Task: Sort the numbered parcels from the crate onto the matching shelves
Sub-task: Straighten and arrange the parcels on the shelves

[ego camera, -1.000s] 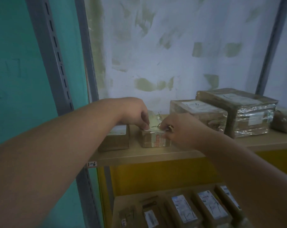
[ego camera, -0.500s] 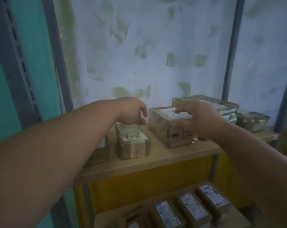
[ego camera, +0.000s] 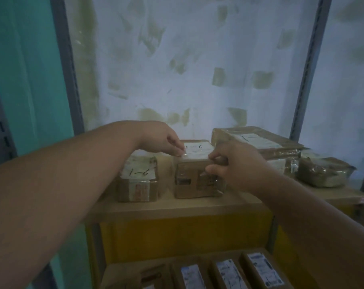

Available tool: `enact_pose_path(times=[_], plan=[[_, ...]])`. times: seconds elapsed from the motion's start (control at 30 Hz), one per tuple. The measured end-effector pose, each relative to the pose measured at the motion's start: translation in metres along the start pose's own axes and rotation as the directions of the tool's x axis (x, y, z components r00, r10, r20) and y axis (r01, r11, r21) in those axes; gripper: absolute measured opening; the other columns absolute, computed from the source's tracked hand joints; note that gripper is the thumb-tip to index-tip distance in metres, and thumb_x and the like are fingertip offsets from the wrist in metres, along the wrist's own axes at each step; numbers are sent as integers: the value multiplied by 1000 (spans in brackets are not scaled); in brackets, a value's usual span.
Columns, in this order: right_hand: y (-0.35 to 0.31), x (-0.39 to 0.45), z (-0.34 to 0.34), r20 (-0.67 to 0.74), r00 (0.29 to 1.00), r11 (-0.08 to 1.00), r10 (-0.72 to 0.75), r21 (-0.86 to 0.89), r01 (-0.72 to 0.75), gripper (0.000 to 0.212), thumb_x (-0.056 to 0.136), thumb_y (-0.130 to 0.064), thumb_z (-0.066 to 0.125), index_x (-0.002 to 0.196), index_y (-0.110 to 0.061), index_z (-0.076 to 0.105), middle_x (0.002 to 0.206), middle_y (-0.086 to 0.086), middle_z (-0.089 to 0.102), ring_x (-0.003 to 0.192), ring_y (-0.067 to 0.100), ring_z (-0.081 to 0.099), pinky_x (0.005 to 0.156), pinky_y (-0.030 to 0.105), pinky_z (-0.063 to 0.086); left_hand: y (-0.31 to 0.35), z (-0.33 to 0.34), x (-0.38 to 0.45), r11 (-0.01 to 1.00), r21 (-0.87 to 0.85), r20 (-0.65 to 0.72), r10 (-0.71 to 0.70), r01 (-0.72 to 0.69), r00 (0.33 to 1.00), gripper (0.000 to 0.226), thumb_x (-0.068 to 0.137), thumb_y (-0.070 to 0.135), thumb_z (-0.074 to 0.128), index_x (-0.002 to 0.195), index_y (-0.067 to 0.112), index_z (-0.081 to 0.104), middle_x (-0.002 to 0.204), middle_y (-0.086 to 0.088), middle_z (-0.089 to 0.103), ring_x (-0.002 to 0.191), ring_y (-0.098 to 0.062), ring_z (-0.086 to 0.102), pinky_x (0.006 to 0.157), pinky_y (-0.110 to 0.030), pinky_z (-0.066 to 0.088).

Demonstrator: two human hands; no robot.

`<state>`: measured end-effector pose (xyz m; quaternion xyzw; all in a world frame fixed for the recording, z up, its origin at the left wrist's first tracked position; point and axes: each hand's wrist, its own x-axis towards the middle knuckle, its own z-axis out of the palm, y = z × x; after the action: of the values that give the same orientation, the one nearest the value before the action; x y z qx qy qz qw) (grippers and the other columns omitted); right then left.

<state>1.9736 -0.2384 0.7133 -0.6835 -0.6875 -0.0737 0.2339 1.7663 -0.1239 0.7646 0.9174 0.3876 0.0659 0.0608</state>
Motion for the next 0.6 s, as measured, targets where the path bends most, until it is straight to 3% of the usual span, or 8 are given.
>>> enact_pose_path(times=[0.13, 0.27, 0.4, 0.53, 0.6], plan=[[-1, 2, 0, -13, 999, 999, -42, 18, 42, 33, 86, -47, 73, 116, -32, 69, 111, -7, 66, 91, 9, 57, 72, 25, 43, 2, 3, -5, 999, -12, -19, -48, 48, 999, 38, 88, 56, 62, 123, 42, 65, 133, 15, 60, 107, -4, 52, 93, -28, 36], [-3, 6, 0, -4, 999, 998, -45, 53, 45, 35, 85, -46, 74, 117, -32, 69, 114, -7, 65, 89, 7, 53, 62, 17, 35, 2, -1, -4, 997, -22, -5, -71, 71, 997, 34, 89, 51, 64, 122, 41, 66, 132, 16, 59, 108, -6, 50, 92, -28, 34], [-5, -3, -4, 0, 1000, 999, -30, 32, 30, 44, 89, -49, 68, 129, -32, 63, 122, -8, 64, 95, 6, 52, 79, 23, 41, 5, -8, 6, 998, 40, 16, -52, 52, 999, 35, 88, 50, 67, 120, 38, 68, 129, 13, 59, 109, -7, 51, 90, -29, 36], [14, -14, -23, -162, 987, 1000, 14, 25, -10, 36, 93, -43, 65, 127, -31, 63, 117, -11, 61, 94, 3, 50, 76, 16, 39, 19, -10, 29, 989, 142, -50, 45, -37, 998, 38, 93, 48, 60, 126, 30, 62, 133, 7, 57, 104, -9, 52, 85, -28, 37], [35, -20, -37, -219, 973, 997, 76, 21, -73, 34, 91, -39, 68, 124, -30, 65, 120, -8, 63, 94, 5, 54, 79, 19, 46, 31, -10, 40, 988, 129, -72, 100, -90, 992, 38, 94, 47, 59, 127, 29, 61, 131, 7, 59, 108, -11, 56, 84, -28, 39]])
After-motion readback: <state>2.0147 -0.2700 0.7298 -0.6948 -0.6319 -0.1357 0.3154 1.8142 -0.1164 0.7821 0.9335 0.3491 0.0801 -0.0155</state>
